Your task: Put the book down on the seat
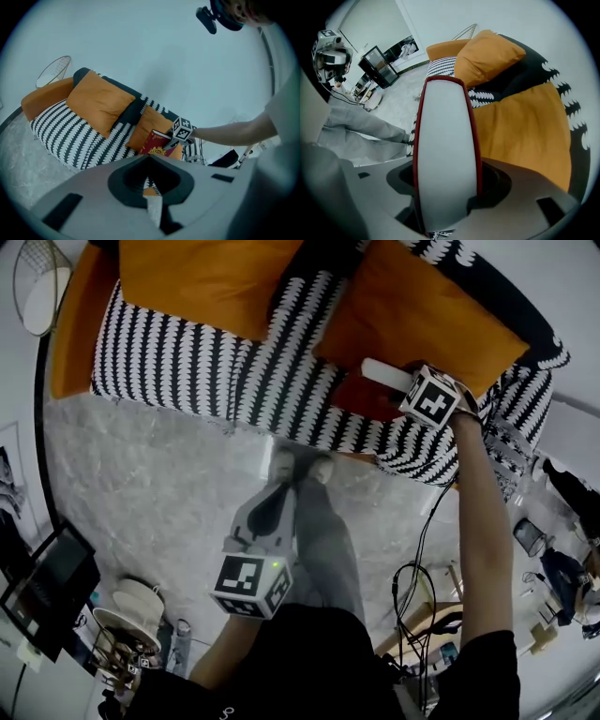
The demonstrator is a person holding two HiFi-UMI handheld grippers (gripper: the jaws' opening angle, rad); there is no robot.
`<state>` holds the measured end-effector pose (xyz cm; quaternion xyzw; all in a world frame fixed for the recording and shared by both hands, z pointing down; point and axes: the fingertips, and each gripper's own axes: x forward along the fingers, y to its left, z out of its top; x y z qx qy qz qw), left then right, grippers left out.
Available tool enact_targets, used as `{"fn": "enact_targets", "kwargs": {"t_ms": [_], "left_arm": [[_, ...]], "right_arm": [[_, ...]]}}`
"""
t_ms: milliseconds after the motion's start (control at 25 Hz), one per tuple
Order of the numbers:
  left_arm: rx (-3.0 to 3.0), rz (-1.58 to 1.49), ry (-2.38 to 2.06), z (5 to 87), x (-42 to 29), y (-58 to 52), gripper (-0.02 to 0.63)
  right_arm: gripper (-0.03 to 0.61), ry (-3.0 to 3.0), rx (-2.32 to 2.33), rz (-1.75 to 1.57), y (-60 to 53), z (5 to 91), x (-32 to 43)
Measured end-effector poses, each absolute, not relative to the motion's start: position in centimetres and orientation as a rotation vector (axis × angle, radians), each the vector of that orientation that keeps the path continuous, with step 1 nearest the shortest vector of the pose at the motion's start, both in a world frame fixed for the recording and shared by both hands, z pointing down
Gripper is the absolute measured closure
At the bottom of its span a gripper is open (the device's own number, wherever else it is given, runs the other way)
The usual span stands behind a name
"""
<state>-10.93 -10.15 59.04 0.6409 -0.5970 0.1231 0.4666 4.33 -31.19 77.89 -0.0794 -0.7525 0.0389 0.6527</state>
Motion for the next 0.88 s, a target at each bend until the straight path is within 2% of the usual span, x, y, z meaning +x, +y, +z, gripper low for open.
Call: {"fn": "enact_targets", "kwargs": {"t_ms": [360,720,880], "left_arm": [[1.614,0.349,-1.478,59.4,-11.8,-10.0,0.601],[1.625,0.363,-1.459,59.8,-11.3,-9.4,0.601],[1.632,0.358,-1.461,59.6,-11.3,-9.2,0.601]], "right_arm": [[0.187,-1.721,0.03,-0.04,-35.5,78.4,3.5],[0.173,-1.721,0.374,-0.278,-39.2,77.0,4.7],[0.175,-1.762,0.452,-0.231,-38.5,76.3,4.8]]}}
